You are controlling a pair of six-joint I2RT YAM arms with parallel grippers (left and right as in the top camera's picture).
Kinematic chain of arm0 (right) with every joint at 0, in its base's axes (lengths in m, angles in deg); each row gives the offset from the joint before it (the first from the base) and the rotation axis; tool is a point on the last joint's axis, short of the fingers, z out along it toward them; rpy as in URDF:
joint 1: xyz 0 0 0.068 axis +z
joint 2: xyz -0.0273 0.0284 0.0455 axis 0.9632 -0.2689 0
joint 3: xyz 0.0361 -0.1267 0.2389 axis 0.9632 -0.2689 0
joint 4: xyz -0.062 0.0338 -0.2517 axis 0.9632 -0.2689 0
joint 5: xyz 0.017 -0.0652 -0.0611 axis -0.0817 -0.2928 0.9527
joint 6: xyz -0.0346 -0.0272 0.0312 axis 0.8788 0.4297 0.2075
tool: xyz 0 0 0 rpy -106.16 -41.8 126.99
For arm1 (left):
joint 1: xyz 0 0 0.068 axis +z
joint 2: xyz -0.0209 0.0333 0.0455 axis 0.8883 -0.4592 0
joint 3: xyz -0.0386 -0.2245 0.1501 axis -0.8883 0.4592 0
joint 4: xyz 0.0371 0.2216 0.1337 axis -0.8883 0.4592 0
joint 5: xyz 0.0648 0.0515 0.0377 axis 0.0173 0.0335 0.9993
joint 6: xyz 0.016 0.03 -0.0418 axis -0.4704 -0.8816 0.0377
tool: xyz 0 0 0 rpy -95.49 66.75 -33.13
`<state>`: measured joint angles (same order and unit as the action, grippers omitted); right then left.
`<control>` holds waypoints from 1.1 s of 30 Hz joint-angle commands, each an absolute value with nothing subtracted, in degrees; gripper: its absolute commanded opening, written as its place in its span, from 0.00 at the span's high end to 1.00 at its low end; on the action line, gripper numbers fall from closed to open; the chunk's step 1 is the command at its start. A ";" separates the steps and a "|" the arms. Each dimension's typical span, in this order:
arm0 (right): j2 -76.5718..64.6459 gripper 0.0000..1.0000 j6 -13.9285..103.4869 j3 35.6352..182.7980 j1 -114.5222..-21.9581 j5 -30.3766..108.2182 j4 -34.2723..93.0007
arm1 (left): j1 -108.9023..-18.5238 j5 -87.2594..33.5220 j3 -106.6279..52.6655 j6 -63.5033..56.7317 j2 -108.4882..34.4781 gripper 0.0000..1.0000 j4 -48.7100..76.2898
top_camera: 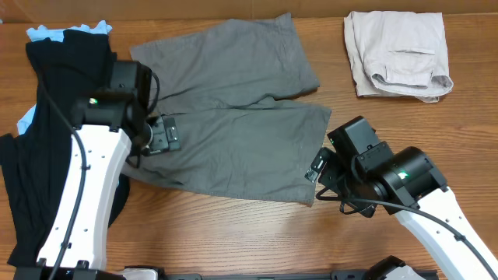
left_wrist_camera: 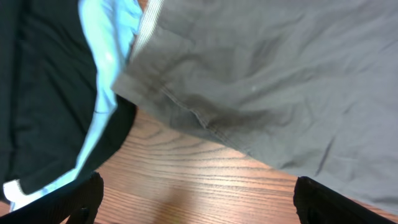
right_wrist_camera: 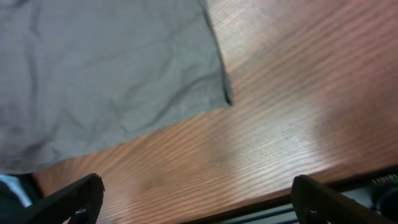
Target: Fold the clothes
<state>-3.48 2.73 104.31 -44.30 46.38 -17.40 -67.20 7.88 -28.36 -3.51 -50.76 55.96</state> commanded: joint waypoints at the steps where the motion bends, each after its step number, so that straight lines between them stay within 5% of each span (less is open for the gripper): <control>1: -2.70 0.00 1.42 100.70 -44.03 45.31 -16.66 | -67.18 7.12 -22.89 -2.35 -50.39 0.00 53.54; 17: -2.80 0.00 2.14 88.90 -44.03 41.75 -6.84 | -62.28 8.63 -6.11 9.89 -50.33 0.00 39.05; 24: -3.11 0.00 9.37 88.90 -43.71 39.11 -2.30 | -52.18 7.82 2.20 22.90 -50.37 0.16 24.86; 33: -5.97 0.00 9.20 88.90 -43.71 39.11 -2.38 | -52.38 6.16 8.67 23.49 -50.44 0.28 10.24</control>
